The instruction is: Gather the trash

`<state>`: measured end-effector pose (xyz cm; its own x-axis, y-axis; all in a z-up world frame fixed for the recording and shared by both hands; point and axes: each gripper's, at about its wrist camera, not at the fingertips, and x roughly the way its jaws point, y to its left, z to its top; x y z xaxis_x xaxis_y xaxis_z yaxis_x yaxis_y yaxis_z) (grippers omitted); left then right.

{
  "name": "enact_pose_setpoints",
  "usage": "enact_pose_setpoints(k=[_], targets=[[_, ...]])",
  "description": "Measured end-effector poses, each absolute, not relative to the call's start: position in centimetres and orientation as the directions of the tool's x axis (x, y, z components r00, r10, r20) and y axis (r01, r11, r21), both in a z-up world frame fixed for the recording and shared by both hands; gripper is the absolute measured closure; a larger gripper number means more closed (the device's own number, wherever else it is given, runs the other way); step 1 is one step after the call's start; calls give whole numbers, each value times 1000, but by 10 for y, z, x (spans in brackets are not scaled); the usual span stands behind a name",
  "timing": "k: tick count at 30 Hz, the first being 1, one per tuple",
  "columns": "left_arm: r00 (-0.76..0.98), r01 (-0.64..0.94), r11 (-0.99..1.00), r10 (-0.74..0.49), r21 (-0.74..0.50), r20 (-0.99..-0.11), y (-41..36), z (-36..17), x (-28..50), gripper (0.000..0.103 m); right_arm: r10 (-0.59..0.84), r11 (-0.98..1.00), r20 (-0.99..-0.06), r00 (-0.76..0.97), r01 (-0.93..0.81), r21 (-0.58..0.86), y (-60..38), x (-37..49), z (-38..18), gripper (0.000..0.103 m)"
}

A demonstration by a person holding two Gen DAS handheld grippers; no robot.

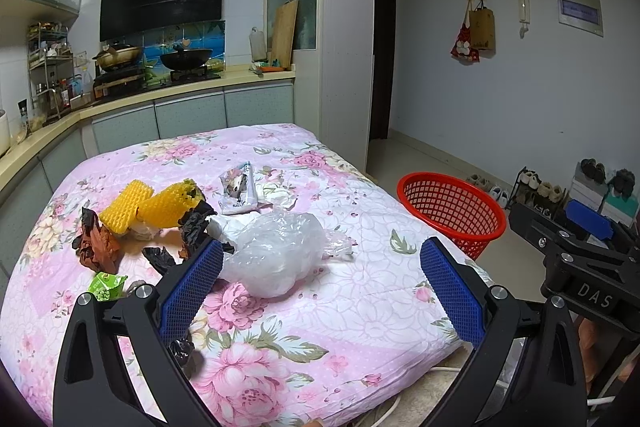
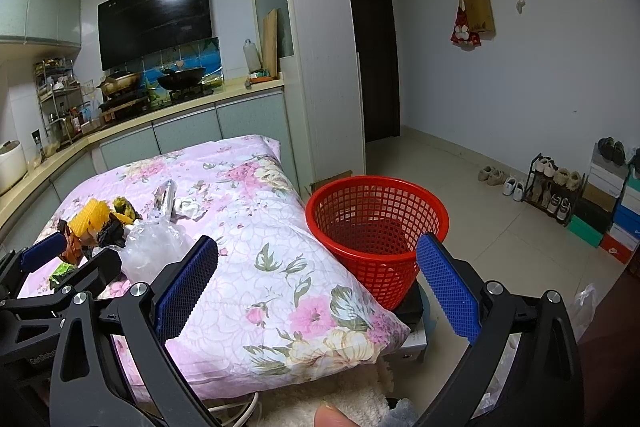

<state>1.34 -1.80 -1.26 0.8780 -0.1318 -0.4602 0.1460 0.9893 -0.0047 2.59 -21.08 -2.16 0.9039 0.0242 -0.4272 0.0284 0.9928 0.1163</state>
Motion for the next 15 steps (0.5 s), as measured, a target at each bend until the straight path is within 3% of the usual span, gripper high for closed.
enact_pose_setpoints(k=[15], targets=[[877, 145, 989, -131, -4, -462, -18, -13, 13, 7, 25, 993, -436, 899, 27, 112, -209, 25, -27, 7]])
